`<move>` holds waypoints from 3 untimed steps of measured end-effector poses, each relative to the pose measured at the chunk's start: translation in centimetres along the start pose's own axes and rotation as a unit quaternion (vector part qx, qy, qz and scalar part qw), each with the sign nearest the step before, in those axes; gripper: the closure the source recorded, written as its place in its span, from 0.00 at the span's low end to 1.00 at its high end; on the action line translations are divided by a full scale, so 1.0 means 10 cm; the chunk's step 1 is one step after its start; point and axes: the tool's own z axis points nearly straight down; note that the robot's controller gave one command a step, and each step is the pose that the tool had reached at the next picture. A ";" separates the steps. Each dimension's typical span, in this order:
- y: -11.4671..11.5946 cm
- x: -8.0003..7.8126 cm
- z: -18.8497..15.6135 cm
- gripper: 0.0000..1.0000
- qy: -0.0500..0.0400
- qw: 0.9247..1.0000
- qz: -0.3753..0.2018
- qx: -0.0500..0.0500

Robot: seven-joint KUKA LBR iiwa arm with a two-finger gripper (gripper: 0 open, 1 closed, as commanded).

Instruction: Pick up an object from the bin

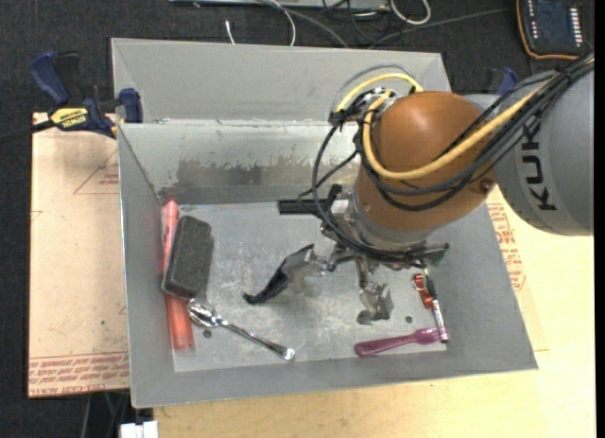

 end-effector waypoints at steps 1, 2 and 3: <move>0.04 -0.16 0.15 0.00 0.002 0.994 0.107 -0.005; -0.02 -0.23 0.15 0.00 -0.002 0.988 0.158 0.000; 0.06 -0.35 -0.33 0.00 -0.002 0.981 0.195 -0.003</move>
Offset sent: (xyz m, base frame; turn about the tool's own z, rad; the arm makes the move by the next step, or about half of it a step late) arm 0.0129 0.0187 -0.0145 0.3239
